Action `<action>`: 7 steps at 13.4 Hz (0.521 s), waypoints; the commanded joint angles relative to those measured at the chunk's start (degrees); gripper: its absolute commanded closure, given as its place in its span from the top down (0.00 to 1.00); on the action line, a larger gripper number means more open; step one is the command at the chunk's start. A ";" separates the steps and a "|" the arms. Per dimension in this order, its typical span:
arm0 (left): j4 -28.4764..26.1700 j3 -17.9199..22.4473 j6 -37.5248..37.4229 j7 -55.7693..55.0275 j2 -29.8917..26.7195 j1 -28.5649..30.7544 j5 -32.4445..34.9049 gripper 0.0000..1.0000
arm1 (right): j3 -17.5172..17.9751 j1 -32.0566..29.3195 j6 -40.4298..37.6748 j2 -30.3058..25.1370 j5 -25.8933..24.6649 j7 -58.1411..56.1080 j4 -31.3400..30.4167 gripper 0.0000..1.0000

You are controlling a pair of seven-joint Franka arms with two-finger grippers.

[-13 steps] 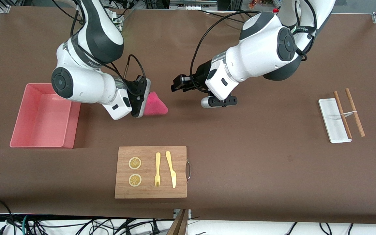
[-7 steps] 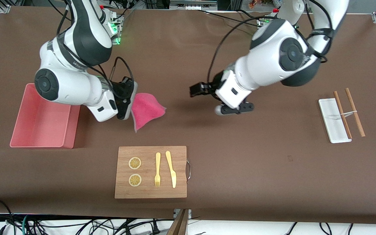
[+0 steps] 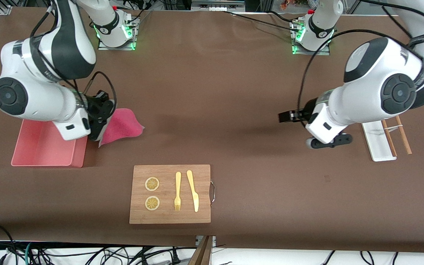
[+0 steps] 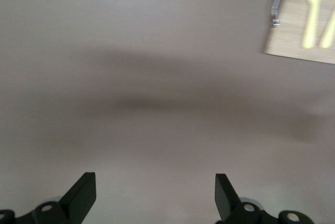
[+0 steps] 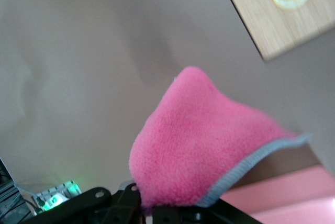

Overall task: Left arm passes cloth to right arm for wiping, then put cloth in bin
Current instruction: 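Wipe the table beside the wooden board with the cloth in the right gripper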

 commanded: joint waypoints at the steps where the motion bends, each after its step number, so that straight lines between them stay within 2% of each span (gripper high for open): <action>1: -1.42 0.81 -3.03 7.49 -6.21 0.85 6.06 1.00 | 0.61 -3.08 1.22 -1.52 -4.21 2.44 -5.19 0.00; 4: -10.45 15.97 0.29 23.12 -16.67 -4.49 5.19 1.00 | 0.43 -3.53 5.17 -0.56 -6.17 11.64 -8.62 0.00; 6: -14.33 26.34 3.10 27.37 -20.11 -9.85 3.97 1.00 | 0.43 -3.44 9.12 -0.46 -6.17 20.77 -11.52 0.00; 7: -17.14 29.44 5.55 28.43 -22.30 -10.57 0.13 1.00 | 0.43 -3.36 11.23 -0.46 -6.17 26.13 -13.01 0.00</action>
